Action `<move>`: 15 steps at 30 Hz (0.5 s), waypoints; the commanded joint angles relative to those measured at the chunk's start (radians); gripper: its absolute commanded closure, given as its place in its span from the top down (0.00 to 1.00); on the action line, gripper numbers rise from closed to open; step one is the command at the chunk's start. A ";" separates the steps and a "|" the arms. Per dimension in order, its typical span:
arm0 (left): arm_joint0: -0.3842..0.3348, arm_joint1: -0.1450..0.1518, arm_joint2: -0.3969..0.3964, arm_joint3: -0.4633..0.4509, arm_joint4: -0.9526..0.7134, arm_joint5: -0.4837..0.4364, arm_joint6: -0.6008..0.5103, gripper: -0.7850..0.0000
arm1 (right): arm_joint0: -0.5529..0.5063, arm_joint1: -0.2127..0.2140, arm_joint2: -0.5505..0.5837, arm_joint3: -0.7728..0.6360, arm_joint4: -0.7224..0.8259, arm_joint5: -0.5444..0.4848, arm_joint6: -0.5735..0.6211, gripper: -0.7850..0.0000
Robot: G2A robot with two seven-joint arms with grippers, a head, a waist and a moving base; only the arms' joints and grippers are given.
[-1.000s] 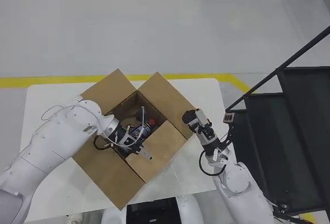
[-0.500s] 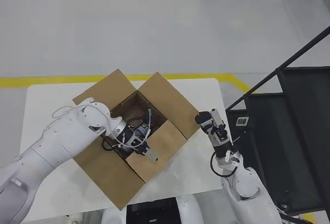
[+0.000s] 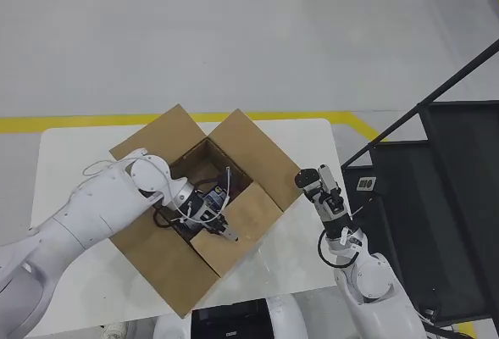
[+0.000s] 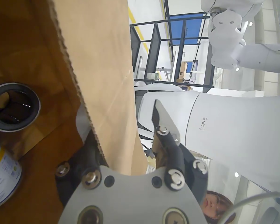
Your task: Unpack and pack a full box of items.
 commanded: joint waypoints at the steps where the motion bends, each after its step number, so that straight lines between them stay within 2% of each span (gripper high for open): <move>1: -0.004 -0.002 0.002 0.001 0.002 -0.006 0.006 0.00 | 0.000 0.000 0.000 0.000 0.000 0.000 0.000 1.00; 8: -0.003 0.007 0.001 0.002 -0.026 -0.057 0.057 0.00 | 0.000 0.000 0.000 0.000 0.000 0.000 0.000 1.00; 15: 0.030 0.034 -0.038 0.016 -0.084 -0.137 0.138 0.00 | 0.000 0.000 0.000 0.000 0.000 0.000 0.000 1.00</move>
